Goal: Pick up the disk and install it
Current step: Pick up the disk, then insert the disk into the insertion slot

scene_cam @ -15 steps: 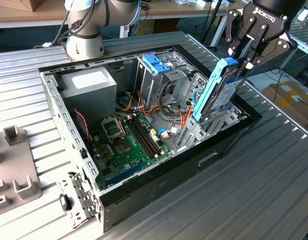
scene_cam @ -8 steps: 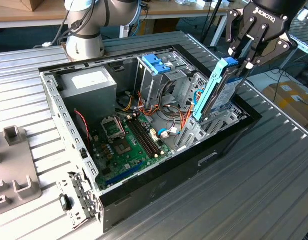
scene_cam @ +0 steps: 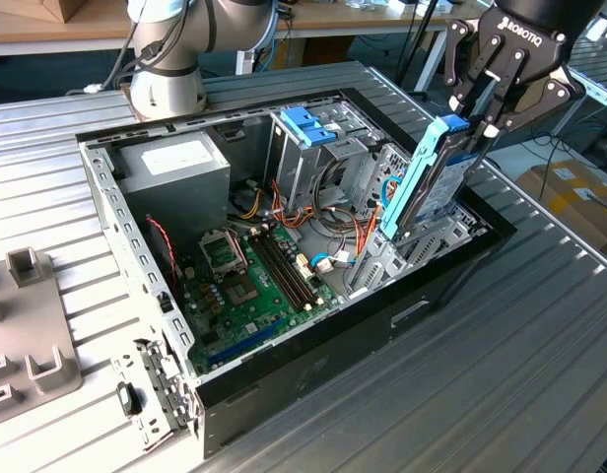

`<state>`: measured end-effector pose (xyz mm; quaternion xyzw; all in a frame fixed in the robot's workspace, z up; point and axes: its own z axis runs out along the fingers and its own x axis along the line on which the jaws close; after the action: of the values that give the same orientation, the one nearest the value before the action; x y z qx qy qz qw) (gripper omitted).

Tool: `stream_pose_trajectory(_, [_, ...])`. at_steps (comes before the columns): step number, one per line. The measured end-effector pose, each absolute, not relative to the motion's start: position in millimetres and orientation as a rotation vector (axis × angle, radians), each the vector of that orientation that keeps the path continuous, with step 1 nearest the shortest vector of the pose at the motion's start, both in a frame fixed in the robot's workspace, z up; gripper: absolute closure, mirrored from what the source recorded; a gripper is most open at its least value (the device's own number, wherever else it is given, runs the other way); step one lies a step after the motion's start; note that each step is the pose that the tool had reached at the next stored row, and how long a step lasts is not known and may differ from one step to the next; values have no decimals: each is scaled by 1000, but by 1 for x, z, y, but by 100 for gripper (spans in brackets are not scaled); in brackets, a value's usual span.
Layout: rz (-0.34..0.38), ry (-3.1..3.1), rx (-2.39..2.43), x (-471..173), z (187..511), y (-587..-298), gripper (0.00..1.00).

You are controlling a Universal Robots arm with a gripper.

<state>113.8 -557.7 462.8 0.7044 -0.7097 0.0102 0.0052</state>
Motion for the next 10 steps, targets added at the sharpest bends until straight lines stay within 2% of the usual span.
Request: stream_pose_trajectory(10, [32, -2222, 2206, 115, 462, -558, 65])
